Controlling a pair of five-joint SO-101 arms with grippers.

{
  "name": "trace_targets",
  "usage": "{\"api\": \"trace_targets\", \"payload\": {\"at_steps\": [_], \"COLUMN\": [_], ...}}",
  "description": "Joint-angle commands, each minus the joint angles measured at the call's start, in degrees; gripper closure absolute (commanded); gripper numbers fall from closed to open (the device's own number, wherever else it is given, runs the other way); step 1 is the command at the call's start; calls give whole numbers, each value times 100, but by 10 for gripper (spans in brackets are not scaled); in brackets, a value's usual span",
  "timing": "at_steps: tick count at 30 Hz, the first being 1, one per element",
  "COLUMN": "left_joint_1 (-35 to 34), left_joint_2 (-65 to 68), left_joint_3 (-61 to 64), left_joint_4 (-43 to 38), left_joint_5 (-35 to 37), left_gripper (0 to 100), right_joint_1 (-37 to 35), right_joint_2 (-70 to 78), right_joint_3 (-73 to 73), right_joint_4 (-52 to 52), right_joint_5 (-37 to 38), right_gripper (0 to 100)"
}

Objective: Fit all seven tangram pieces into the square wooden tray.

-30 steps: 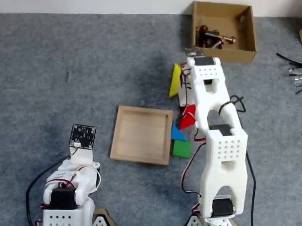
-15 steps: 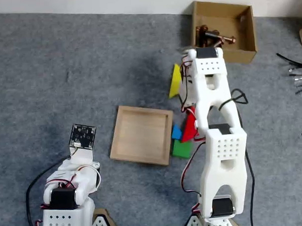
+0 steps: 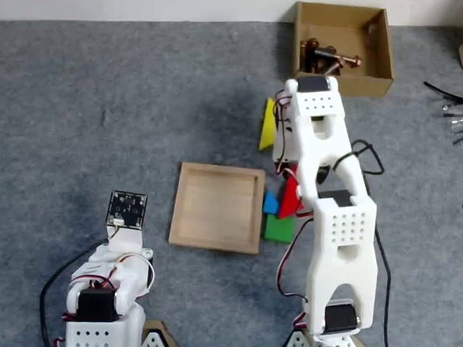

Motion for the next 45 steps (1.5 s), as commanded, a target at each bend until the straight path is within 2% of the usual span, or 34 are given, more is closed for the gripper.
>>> {"api": "trace_targets", "payload": {"at_steps": [1, 6, 13, 17, 21, 27, 37, 45], "left_joint_1": [-57, -57, -57, -57, -57, -57, -57, -57], "left_joint_2": [-31, -31, -31, -31, -31, -31, -31, -31], "left_joint_3": [110, 110, 110, 110, 110, 110, 110, 110], "left_joint_4": [18, 18, 18, 18, 18, 18, 18, 18], "left_joint_5": [-53, -53, -53, -53, -53, -53, -53, -53], "left_gripper": [995, 995, 995, 995, 995, 995, 995, 995], "right_joint_1": [-277, -347, -312, -330, -330, -312, -312, 101], "right_joint_2": [-268, -1420, -2695, -2888, -3204, -3433, -3424, -3424], "right_joint_3": [-57, 382, 2123, 2967, 3934, 5121, 5657, 5640], "right_joint_4": [136, 136, -48, -602, -1385, -2510, -3644, -3732], "right_joint_5": [-202, -211, -185, -220, -589, -571, -615, -519], "right_gripper": [778, 778, 778, 778, 778, 778, 778, 778]}}
